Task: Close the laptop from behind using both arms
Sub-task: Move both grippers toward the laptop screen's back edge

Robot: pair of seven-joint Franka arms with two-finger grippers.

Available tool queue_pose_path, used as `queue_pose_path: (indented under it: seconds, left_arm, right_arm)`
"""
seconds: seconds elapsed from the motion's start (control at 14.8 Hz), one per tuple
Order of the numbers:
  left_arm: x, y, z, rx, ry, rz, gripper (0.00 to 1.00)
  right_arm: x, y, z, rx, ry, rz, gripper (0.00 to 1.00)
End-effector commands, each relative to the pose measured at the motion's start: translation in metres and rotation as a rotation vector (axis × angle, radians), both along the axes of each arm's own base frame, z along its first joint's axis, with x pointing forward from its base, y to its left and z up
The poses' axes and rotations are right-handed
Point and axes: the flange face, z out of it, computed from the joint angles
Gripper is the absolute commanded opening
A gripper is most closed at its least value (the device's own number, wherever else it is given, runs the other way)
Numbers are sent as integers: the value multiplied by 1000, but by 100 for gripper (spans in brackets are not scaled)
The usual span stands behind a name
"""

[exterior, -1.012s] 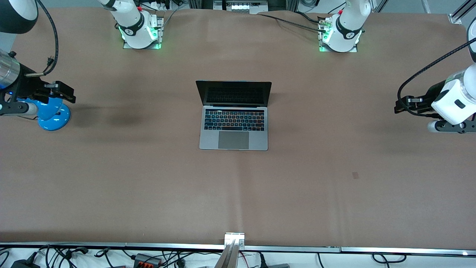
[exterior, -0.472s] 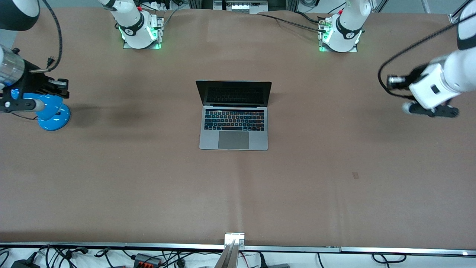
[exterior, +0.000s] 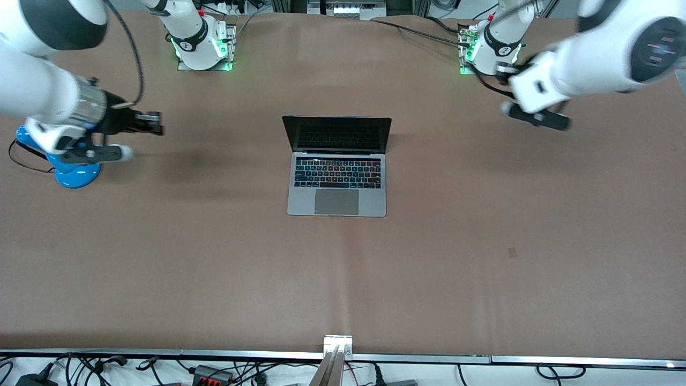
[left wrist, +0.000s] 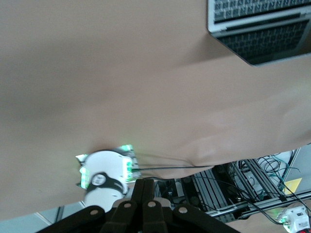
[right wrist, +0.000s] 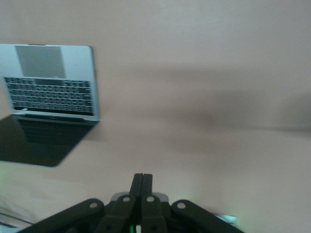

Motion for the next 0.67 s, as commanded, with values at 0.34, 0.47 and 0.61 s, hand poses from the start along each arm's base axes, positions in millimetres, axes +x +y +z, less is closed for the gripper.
queue_pose_path:
  seconds: [0.34, 0.47, 0.61]
  left_arm:
    - [-100, -136, -34, 140, -48, -66, 1]
    - [-123, -158, -64, 135, -95, -47, 1]
    - [-133, -170, -84, 83, -114, -10, 1]
  right_arm:
    - [-108, 113, -81, 32, -26, -103, 0]
    - [-124, 137, -91, 14, -19, -114, 0]
    - [-138, 155, -99, 3, -10, -108, 0]
